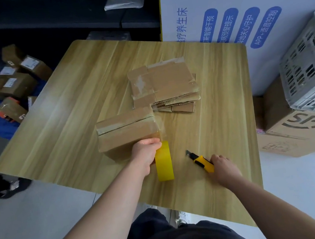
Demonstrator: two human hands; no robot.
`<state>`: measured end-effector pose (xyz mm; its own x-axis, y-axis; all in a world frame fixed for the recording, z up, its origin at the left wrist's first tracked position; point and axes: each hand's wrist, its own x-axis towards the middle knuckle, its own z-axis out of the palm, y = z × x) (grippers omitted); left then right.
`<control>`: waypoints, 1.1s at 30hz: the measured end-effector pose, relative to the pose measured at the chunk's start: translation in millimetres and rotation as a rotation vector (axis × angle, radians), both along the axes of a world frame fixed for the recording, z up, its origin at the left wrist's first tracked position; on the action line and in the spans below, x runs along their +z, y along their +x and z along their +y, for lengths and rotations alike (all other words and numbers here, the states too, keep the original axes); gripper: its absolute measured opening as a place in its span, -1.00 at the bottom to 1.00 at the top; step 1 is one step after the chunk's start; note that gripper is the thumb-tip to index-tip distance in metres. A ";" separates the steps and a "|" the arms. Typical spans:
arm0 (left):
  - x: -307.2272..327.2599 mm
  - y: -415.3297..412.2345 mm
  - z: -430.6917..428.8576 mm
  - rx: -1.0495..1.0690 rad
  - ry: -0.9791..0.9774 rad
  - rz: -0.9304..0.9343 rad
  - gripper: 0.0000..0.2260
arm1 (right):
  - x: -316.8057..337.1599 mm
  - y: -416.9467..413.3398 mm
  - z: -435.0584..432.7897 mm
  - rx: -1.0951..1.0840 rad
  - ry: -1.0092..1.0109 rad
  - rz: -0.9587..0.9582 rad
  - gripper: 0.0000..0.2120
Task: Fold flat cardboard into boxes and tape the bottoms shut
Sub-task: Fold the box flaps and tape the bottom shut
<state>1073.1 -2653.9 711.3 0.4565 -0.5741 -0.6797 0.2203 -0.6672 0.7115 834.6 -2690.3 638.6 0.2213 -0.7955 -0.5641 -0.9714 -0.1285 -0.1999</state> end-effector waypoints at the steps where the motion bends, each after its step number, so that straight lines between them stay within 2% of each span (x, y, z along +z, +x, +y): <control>1: -0.1 1.0 0.0 -0.002 0.003 0.004 -0.90 | 0.6 0.1 -1.7 0.017 0.019 -0.004 -0.76; 4: -1.2 3.1 0.8 -0.005 0.014 -0.001 -0.91 | 15.5 5.9 -9.2 0.053 0.073 -0.139 -0.73; 8: -2.1 4.7 -0.1 -0.015 0.010 -0.050 -0.95 | 65.0 15.0 -24.9 0.083 -0.042 -0.439 -0.88; 10: -0.8 5.3 -0.8 -0.017 0.018 -0.076 -0.94 | 89.4 20.1 -33.8 0.171 -0.092 -0.501 -0.78; 15: 2.5 7.4 -2.4 0.000 0.024 -0.085 -0.94 | 118.5 43.6 -44.9 0.388 -0.147 -0.322 -0.65; 20: 5.8 10.5 -3.0 0.002 0.018 -0.074 -0.90 | 121.2 62.9 -48.0 0.421 -0.186 -0.195 -0.60; 24: 5.6 12.6 -4.0 -0.057 0.015 -0.132 -0.92 | 102.9 57.0 -51.7 0.452 -0.159 0.094 -0.58; 29: 8.4 14.3 -2.3 -0.101 -0.031 -0.189 -0.91 | 42.9 31.6 -36.9 0.236 -0.043 -0.050 -0.68; 33: 6.1 14.9 -1.5 -0.105 -0.048 -0.221 -0.86 | 4.5 25.4 -19.9 0.170 -0.031 -0.020 -0.67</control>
<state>1088.0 -2655.4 717.4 0.5270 -0.6557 -0.5407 -0.0131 -0.6424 0.7663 860.0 -2710.1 643.1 0.3647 -0.7625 -0.5345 -0.9311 -0.2966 -0.2122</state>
